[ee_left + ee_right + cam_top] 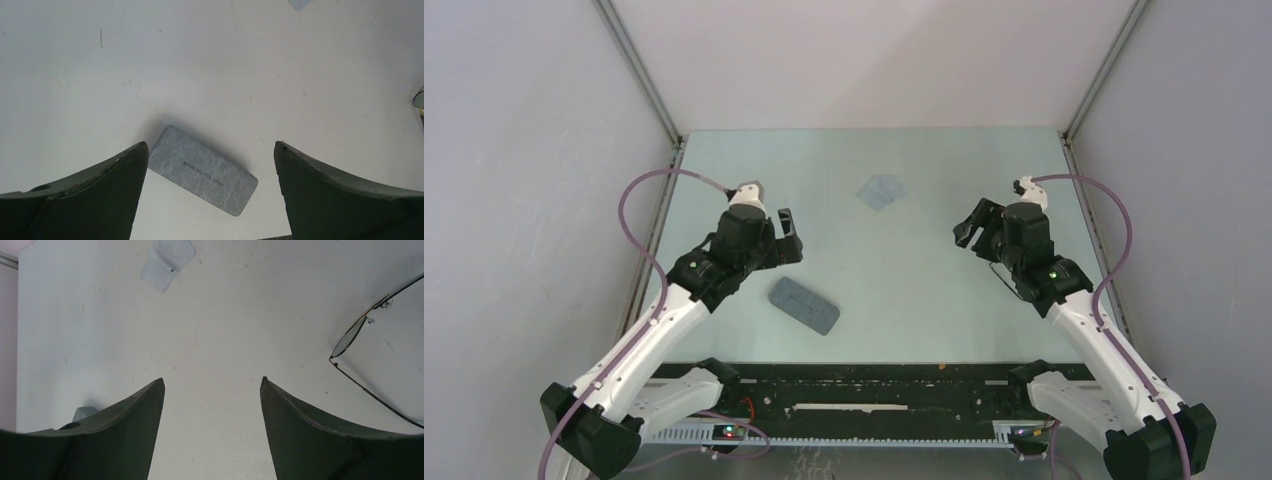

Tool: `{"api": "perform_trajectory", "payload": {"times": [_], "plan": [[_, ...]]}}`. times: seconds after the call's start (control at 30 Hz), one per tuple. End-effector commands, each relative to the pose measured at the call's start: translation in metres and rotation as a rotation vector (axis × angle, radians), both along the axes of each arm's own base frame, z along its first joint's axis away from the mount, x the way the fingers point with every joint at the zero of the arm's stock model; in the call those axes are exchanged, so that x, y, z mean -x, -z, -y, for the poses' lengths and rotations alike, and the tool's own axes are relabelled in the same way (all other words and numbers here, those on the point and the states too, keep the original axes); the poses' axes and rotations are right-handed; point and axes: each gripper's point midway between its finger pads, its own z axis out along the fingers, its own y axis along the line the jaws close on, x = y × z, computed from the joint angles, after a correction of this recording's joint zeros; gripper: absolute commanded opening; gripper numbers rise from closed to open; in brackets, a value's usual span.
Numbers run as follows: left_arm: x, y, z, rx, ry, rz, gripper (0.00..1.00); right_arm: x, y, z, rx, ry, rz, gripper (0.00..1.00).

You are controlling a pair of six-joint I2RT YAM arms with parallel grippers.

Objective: Organize the sunglasses
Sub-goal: Pick up the sunglasses case from the center of the board.

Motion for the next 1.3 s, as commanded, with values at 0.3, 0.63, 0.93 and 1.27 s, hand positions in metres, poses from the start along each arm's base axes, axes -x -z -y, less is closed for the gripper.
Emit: {"api": "perform_trajectory", "payload": {"times": [0.3, 0.63, 0.93, 1.27], "plan": [[0.068, 0.099, 0.003, 0.122, -0.09, -0.363, 1.0, -0.002, 0.01, -0.051, -0.006, -0.174, -0.011, 0.81], [0.07, 0.129, 0.011, 0.184, -0.299, -0.543, 1.0, 0.003, 0.022, -0.077, 0.02, -0.26, -0.054, 0.86], [0.056, 0.139, 0.027, 0.215, -0.335, -0.571, 1.0, 0.007, 0.025, -0.074, 0.039, -0.263, -0.071, 0.88], [0.03, 0.143, 0.07, 0.189, -0.175, -0.564, 1.0, 0.007, 0.029, -0.077, 0.038, -0.276, -0.086, 0.88]]}}
